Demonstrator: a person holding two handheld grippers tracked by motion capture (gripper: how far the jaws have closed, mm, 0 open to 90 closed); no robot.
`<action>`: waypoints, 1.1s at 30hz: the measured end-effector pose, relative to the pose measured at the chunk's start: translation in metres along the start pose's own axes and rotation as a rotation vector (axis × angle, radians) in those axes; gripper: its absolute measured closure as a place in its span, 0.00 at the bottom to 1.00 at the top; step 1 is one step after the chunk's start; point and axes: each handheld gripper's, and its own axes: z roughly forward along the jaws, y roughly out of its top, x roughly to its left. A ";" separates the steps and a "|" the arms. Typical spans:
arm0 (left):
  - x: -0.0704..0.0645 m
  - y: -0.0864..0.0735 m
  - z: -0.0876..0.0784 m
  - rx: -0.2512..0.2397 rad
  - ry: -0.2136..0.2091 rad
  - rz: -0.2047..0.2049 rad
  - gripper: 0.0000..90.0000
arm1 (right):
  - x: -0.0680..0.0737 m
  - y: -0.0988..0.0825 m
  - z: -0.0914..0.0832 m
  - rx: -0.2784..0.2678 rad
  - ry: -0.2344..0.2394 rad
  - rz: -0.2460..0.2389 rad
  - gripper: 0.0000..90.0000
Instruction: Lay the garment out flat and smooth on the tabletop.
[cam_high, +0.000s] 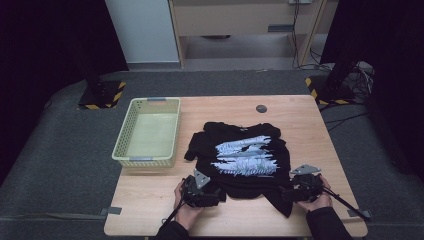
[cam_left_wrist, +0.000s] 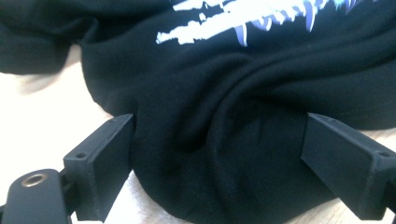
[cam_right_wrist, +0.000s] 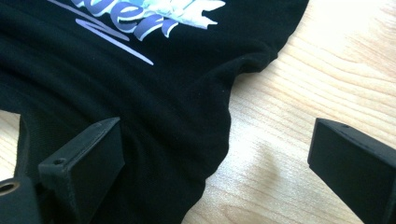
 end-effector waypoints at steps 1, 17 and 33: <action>-0.001 0.000 0.001 0.011 0.000 0.007 0.11 | 0.001 0.000 0.000 0.006 0.001 -0.002 0.05; 0.015 -0.014 -0.026 0.106 -0.007 0.096 0.08 | 0.000 -0.008 0.000 0.048 0.015 -0.015 0.04; 0.036 -0.033 -0.050 0.174 -0.068 0.115 0.06 | -0.004 -0.021 -0.009 0.062 0.045 -0.016 0.04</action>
